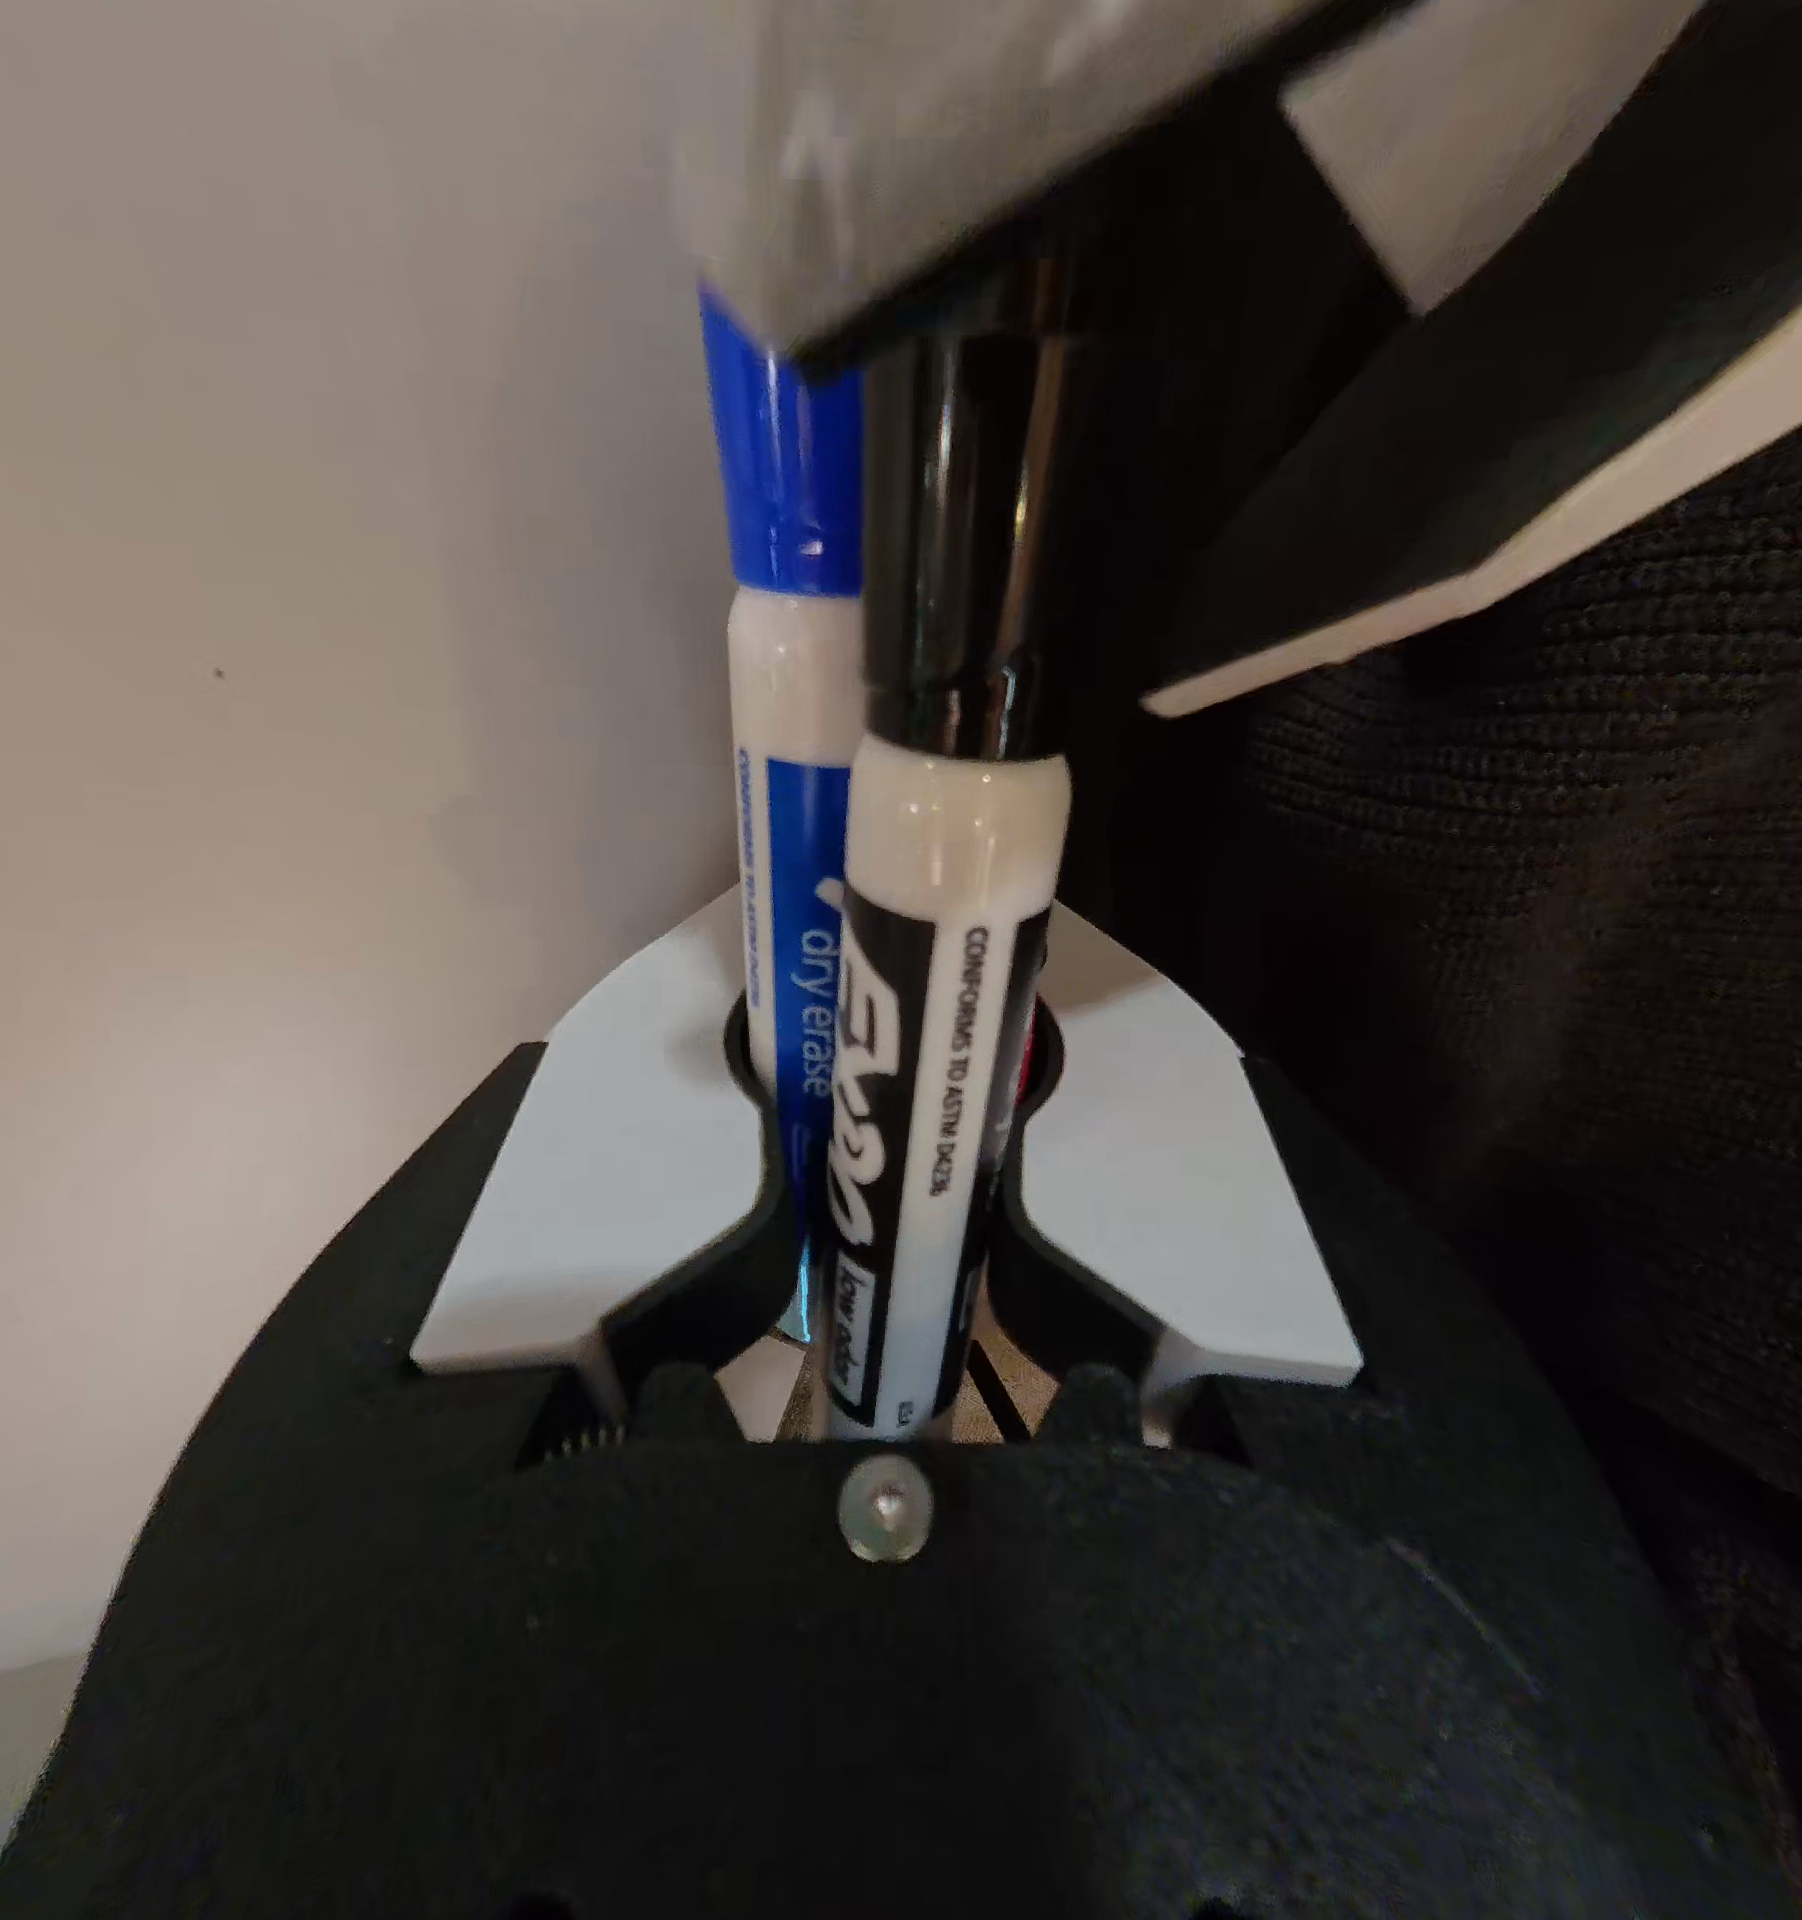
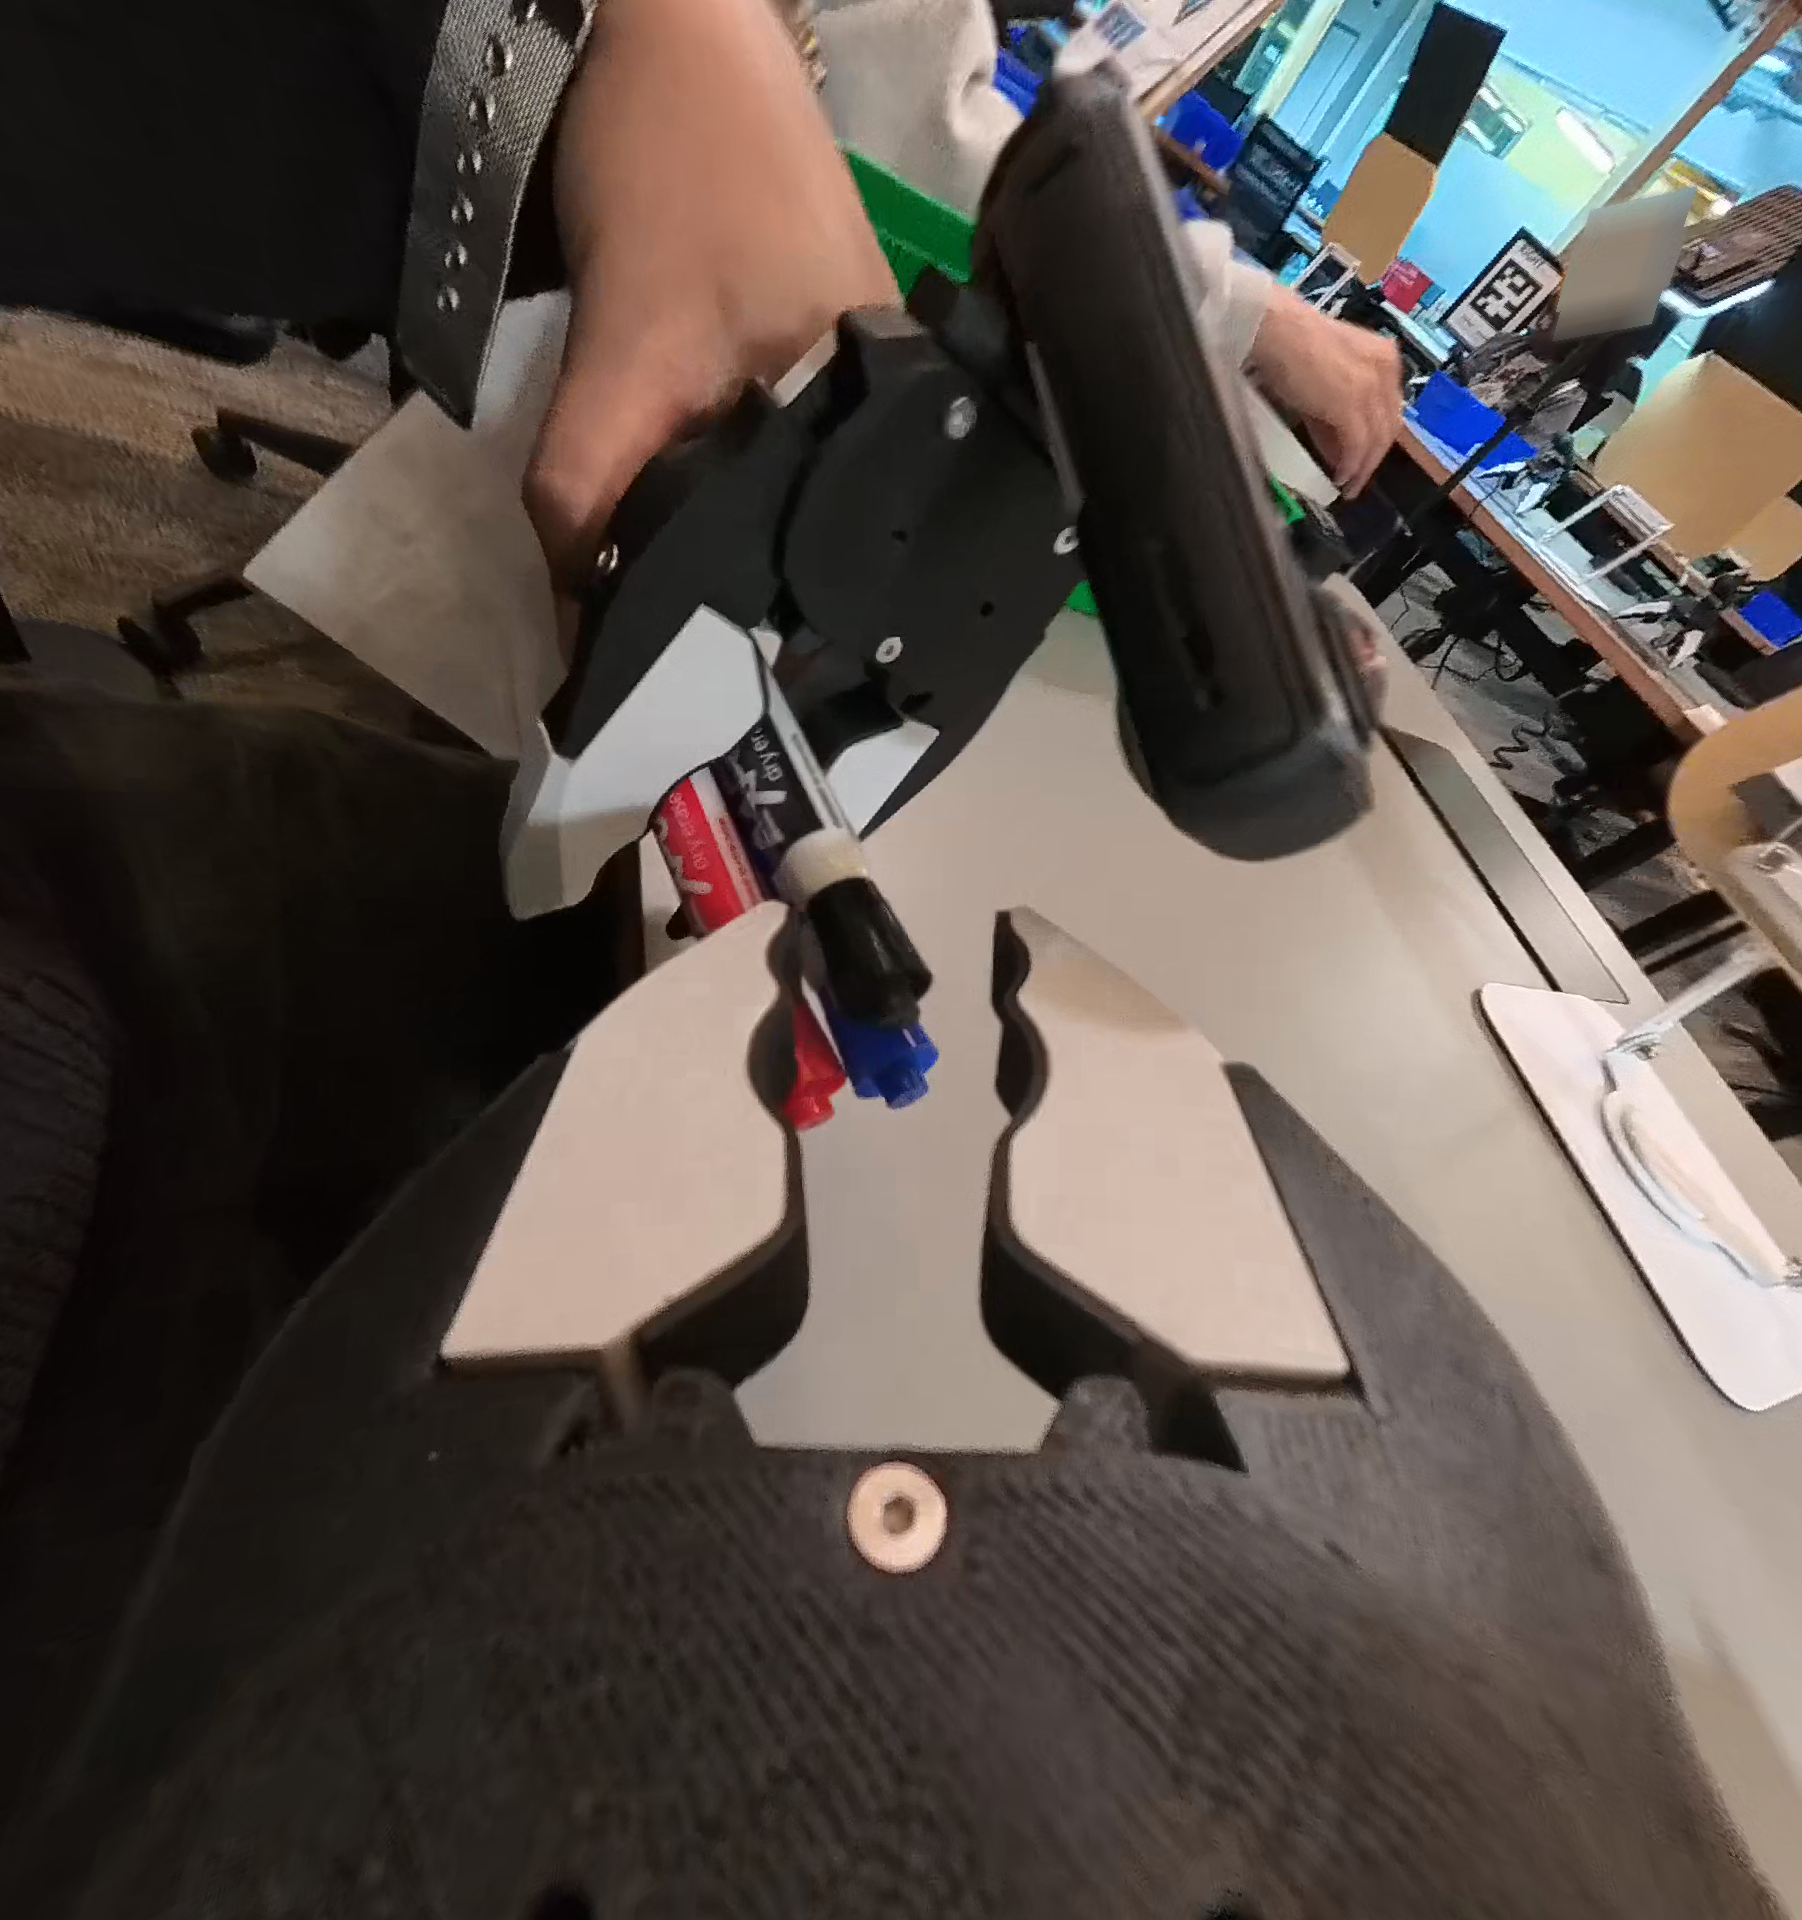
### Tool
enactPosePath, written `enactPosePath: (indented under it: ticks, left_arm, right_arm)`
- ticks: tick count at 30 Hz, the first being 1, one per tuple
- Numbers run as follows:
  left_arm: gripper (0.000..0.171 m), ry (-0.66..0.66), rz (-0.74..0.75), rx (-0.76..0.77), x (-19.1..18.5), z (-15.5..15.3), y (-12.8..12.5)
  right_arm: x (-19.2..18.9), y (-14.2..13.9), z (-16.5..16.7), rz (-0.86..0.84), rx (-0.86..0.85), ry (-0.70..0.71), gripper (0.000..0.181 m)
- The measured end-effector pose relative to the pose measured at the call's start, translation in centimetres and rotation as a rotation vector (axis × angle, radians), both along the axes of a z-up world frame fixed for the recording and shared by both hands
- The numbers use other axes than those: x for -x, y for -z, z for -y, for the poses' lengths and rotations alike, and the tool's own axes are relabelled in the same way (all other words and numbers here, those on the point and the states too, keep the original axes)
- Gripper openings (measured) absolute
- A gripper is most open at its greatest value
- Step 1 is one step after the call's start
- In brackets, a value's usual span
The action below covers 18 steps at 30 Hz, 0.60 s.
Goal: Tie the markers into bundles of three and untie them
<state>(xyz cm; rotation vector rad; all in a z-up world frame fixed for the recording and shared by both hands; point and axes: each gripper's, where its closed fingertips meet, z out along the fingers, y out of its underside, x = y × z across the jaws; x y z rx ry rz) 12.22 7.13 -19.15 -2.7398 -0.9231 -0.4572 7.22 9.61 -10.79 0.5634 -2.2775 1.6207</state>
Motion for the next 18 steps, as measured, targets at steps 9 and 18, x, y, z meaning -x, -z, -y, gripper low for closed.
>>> enactPosePath:
  ticks: [9, 18]
  left_arm:
    - [0.043, 0.0, 0.003, -0.013, -0.1, 0.1, 0.1]
    - [0.043, 0.004, 0.014, -0.014, -0.2, 0.1, 0.3]
  right_arm:
    - [-0.1, 1.4, -0.5, -0.092, -0.069, -0.043, 0.021]
    - [0.2, 1.7, -1.1, -0.096, -0.083, -0.074, 0.021]
